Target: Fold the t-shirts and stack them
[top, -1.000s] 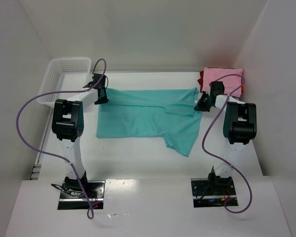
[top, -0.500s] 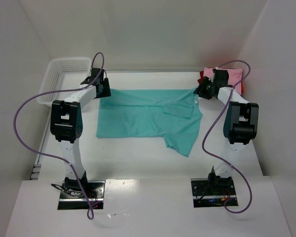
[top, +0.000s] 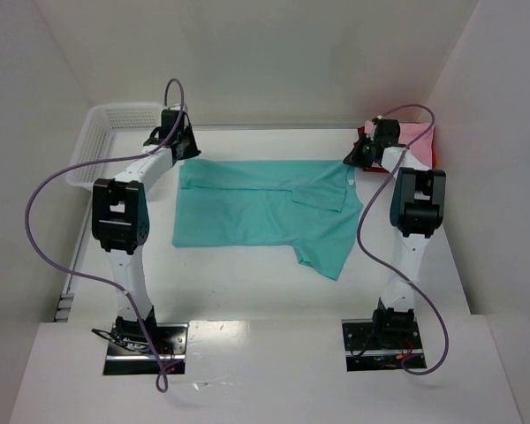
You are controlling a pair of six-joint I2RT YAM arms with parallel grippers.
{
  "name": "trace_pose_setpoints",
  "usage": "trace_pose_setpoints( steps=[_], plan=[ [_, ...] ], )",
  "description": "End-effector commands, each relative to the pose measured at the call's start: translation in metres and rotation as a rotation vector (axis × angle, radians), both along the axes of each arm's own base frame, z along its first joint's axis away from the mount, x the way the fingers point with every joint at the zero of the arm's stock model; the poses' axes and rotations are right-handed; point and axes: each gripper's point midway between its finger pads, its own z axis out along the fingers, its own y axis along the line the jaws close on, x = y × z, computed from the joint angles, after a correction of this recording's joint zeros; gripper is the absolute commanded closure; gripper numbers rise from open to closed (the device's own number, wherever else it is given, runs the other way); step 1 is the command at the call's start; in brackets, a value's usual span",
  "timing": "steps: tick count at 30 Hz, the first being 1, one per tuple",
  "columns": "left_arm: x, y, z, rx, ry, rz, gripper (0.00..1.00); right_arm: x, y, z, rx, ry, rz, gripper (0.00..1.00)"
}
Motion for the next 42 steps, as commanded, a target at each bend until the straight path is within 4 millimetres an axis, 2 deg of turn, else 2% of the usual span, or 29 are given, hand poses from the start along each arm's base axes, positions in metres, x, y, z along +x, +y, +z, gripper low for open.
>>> trace_pose_setpoints(
  steps=[1,2,5,9,12,13,17,25,30,32,33,34,38,40,42],
  plan=[
    [0.006,-0.009,-0.023,-0.055,0.029,-0.028,0.82,0.015,0.009,0.002,-0.002,-0.017,0.037,0.91],
    [0.004,-0.009,-0.025,-0.054,0.039,-0.028,0.83,0.018,0.007,0.005,-0.011,-0.025,0.030,0.91],
    [0.000,-0.006,-0.042,-0.041,0.083,-0.015,0.84,0.016,-0.001,-0.008,-0.057,0.016,0.008,0.91],
    [0.004,-0.003,-0.044,-0.029,0.088,-0.001,0.84,0.015,-0.012,-0.014,-0.114,0.032,-0.016,0.91],
    [0.008,0.000,-0.053,-0.018,0.110,0.024,0.84,0.010,-0.020,-0.018,-0.152,0.056,-0.041,0.91],
    [0.013,0.003,-0.048,-0.014,0.097,0.034,0.84,0.007,-0.021,-0.021,-0.152,0.065,-0.042,0.91],
    [0.016,0.010,-0.063,-0.008,0.126,0.067,0.84,0.001,-0.034,-0.018,-0.151,0.066,-0.067,0.91],
    [0.018,0.020,-0.076,0.034,0.158,0.112,0.83,-0.001,-0.041,-0.021,-0.156,0.072,-0.072,0.91],
    [0.010,0.025,-0.080,0.054,0.180,0.130,0.83,-0.001,-0.048,-0.022,-0.163,0.074,-0.087,0.91],
    [0.006,0.027,-0.079,0.055,0.188,0.132,0.82,-0.002,-0.046,-0.021,-0.156,0.073,-0.081,0.87],
    [0.006,0.030,-0.074,0.052,0.180,0.137,0.78,-0.002,-0.046,-0.021,-0.154,0.072,-0.079,0.80],
    [0.002,0.029,-0.069,0.046,0.177,0.131,0.66,-0.002,-0.043,-0.020,-0.144,0.070,-0.070,0.73],
    [0.002,0.032,-0.056,0.057,0.144,0.136,0.46,-0.003,-0.040,-0.013,-0.131,0.059,-0.057,0.69],
    [0.002,0.034,-0.053,0.063,0.134,0.144,0.44,-0.003,-0.038,-0.007,-0.124,0.048,-0.050,0.66],
    [0.002,0.036,-0.047,0.071,0.123,0.154,0.43,-0.005,-0.038,-0.011,-0.123,0.058,-0.049,0.66]
  ],
)
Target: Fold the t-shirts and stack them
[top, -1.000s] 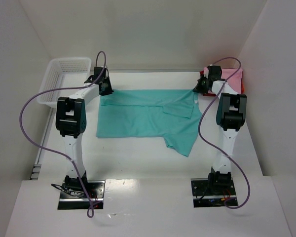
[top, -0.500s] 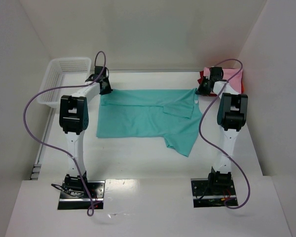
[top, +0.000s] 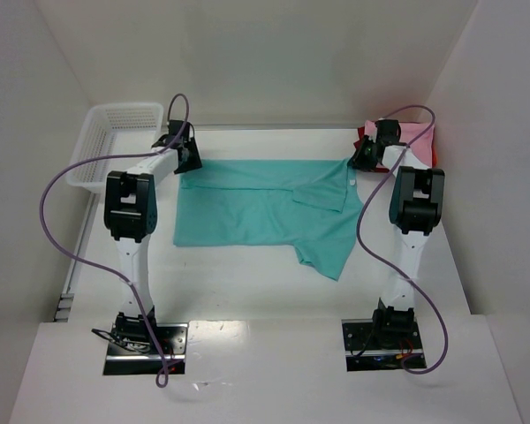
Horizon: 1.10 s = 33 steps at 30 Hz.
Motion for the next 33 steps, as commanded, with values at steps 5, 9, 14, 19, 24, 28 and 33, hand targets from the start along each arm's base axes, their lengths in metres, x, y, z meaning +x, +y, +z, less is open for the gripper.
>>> trace_pose_setpoints(
  steps=[5,9,14,19,24,28,33],
  plan=[
    [0.002,0.019,0.029,0.030,-0.065,0.058,0.43,-0.008,-0.007,0.020,-0.012,-0.021,0.004,0.66],
    [0.001,0.016,0.019,0.019,-0.045,0.047,0.53,-0.009,-0.007,0.014,-0.011,-0.009,0.004,0.66],
    [0.002,0.014,0.011,0.012,-0.034,0.040,0.63,-0.010,-0.005,0.008,-0.002,0.001,0.010,0.72],
    [0.002,0.018,0.011,0.011,-0.033,0.036,0.83,-0.010,-0.006,0.008,-0.009,0.002,0.004,0.83],
    [0.001,0.026,0.016,0.021,-0.031,0.053,1.00,-0.011,-0.009,0.006,-0.022,0.013,-0.008,0.91],
    [-0.003,0.033,0.015,0.029,-0.024,0.069,1.00,-0.011,-0.011,0.005,-0.030,0.014,-0.015,0.96],
    [-0.010,0.037,0.016,0.051,-0.016,0.073,1.00,-0.011,-0.011,0.005,-0.030,0.014,-0.015,1.00]
  ],
)
